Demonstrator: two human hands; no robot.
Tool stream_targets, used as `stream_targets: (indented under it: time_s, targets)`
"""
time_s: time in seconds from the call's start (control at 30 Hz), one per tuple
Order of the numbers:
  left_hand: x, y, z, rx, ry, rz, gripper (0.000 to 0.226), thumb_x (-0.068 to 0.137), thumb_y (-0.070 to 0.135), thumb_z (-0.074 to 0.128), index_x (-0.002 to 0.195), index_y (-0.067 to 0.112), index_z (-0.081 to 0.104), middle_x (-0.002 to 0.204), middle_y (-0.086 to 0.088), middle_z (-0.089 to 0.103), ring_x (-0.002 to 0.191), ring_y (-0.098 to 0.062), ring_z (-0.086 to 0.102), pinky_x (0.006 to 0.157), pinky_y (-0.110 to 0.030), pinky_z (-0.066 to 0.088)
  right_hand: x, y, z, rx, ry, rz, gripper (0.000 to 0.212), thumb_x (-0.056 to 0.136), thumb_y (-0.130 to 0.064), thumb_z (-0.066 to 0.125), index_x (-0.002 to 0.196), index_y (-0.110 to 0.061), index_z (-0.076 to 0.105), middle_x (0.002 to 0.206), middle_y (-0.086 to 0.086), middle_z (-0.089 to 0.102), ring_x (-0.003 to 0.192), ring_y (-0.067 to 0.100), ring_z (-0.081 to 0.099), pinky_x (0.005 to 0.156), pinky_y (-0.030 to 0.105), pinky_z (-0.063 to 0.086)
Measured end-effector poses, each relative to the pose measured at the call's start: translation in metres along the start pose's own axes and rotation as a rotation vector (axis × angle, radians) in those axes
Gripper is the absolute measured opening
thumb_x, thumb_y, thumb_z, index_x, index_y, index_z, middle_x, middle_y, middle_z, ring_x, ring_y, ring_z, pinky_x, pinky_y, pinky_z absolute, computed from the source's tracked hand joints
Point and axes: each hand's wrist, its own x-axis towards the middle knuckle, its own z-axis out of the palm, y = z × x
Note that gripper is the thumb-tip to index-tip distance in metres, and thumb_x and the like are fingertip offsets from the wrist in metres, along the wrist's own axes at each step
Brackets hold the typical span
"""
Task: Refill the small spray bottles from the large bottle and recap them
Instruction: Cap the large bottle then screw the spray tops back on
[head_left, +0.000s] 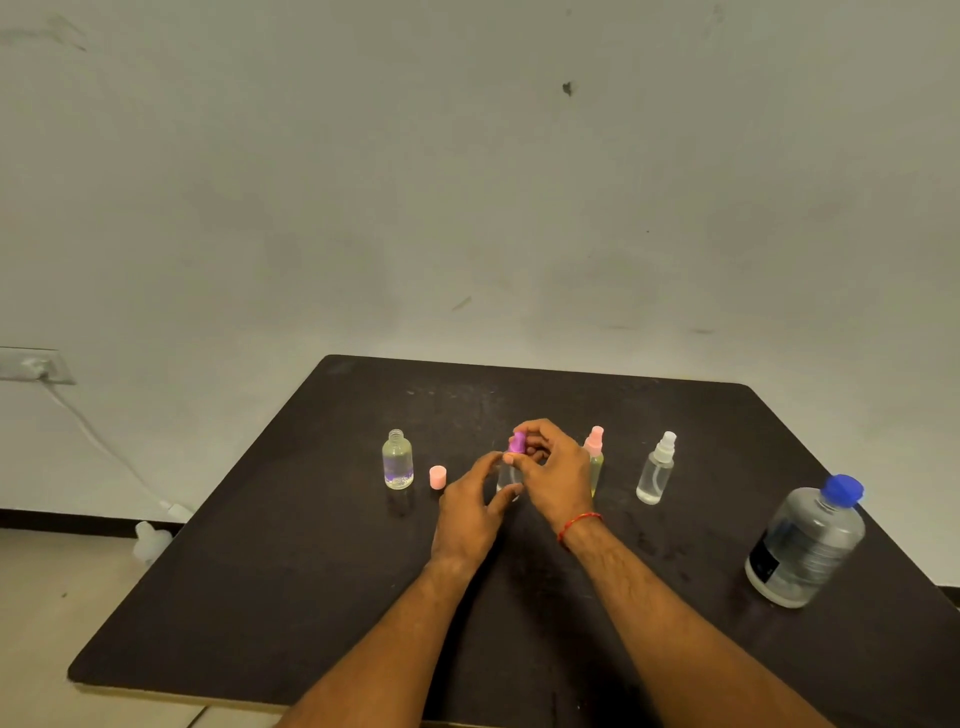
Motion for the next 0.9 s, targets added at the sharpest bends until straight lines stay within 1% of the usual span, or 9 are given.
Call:
stream_targets:
  time_s: [0.07, 0.13, 0.2, 0.4, 0.57, 0.67, 0.73, 0.8, 0.9]
  targets:
    - [0.001, -0.002, 0.001, 0.012, 0.01, -0.029, 0.044, 0.093, 0.031, 0.073, 0.135, 0.027, 0.061, 0.123, 0.017, 0.067, 0.11, 0.017, 0.057, 0.092, -0.001, 0.04, 0.005, 0.001, -0.001, -0.019, 0.017, 0.011, 0.026, 0.078, -0.009, 0.079, 0.095, -0.026, 0.068, 0.088, -0.01, 0.069, 0.087, 0.005, 0.066, 0.073, 0.009, 0.052]
    - [0.003, -0.004, 0.002, 0.031, 0.018, -0.042, 0.05, 0.094, 0.034, 0.072, 0.141, 0.024, 0.059, 0.134, 0.009, 0.066, 0.123, 0.001, 0.058, 0.102, -0.013, 0.043, 0.011, 0.003, -0.001, -0.047, 0.019, 0.016, 0.024, 0.079, -0.009, 0.078, 0.096, -0.024, 0.069, 0.088, -0.009, 0.069, 0.086, 0.005, 0.066, 0.075, 0.01, 0.053]
    - [0.003, -0.004, 0.002, 0.048, 0.02, -0.047, 0.052, 0.095, 0.03, 0.071, 0.143, 0.02, 0.057, 0.139, 0.004, 0.064, 0.13, -0.009, 0.057, 0.105, -0.018, 0.042, 0.014, 0.006, -0.001, -0.078, 0.011, 0.012, 0.024, 0.079, -0.009, 0.078, 0.095, -0.023, 0.068, 0.087, -0.01, 0.068, 0.085, 0.004, 0.065, 0.077, 0.012, 0.053]
    - [0.003, -0.005, 0.002, 0.046, 0.023, -0.059, 0.05, 0.095, 0.029, 0.071, 0.142, 0.021, 0.057, 0.139, 0.004, 0.064, 0.13, -0.008, 0.057, 0.107, -0.023, 0.045, 0.021, 0.009, 0.001, -0.078, 0.023, 0.047, 0.024, 0.081, -0.011, 0.077, 0.1, -0.022, 0.068, 0.088, -0.012, 0.067, 0.085, 0.002, 0.063, 0.07, 0.003, 0.047]
    - [0.003, -0.005, 0.002, 0.047, 0.024, -0.068, 0.051, 0.095, 0.032, 0.071, 0.143, 0.021, 0.057, 0.14, 0.005, 0.063, 0.13, -0.008, 0.057, 0.111, -0.032, 0.048, 0.023, 0.011, 0.005, -0.078, 0.031, 0.054, 0.024, 0.082, -0.012, 0.076, 0.104, -0.02, 0.069, 0.095, -0.007, 0.07, 0.09, 0.006, 0.064, 0.08, 0.015, 0.054]
    - [0.002, -0.003, 0.002, 0.054, 0.027, -0.067, 0.05, 0.095, 0.031, 0.071, 0.142, 0.021, 0.058, 0.139, 0.006, 0.064, 0.128, -0.006, 0.057, 0.107, -0.02, 0.044, 0.021, 0.012, 0.004, -0.083, 0.03, 0.053, 0.028, 0.082, -0.012, 0.076, 0.107, -0.019, 0.067, 0.098, -0.005, 0.069, 0.092, 0.007, 0.064, 0.084, 0.019, 0.055]
    - [0.002, -0.002, 0.001, 0.067, 0.033, -0.056, 0.048, 0.095, 0.03, 0.071, 0.141, 0.02, 0.059, 0.137, 0.006, 0.065, 0.126, -0.005, 0.057, 0.101, -0.013, 0.04, 0.017, 0.012, 0.002, -0.101, 0.043, 0.035, 0.036, 0.081, -0.013, 0.077, 0.114, -0.018, 0.065, 0.1, -0.005, 0.068, 0.092, 0.008, 0.064, 0.083, 0.016, 0.054]
    - [0.002, -0.002, 0.001, 0.073, 0.05, -0.038, 0.044, 0.096, 0.029, 0.07, 0.138, 0.019, 0.061, 0.134, 0.006, 0.066, 0.124, -0.006, 0.059, 0.099, -0.012, 0.041, 0.01, 0.013, 0.0, -0.105, 0.071, 0.013, 0.043, 0.079, -0.011, 0.078, 0.119, -0.017, 0.062, 0.101, -0.005, 0.067, 0.091, 0.007, 0.063, 0.08, 0.014, 0.053]
    - [0.002, 0.001, -0.001, 0.053, 0.102, -0.016, 0.034, 0.098, 0.029, 0.067, 0.13, 0.016, 0.066, 0.126, 0.005, 0.07, 0.117, -0.006, 0.062, 0.1, -0.019, 0.048, -0.008, 0.015, -0.002, -0.083, 0.119, -0.007, 0.04, 0.079, -0.006, 0.078, 0.115, -0.017, 0.063, 0.098, -0.007, 0.065, 0.086, 0.007, 0.062, 0.077, 0.022, 0.057]
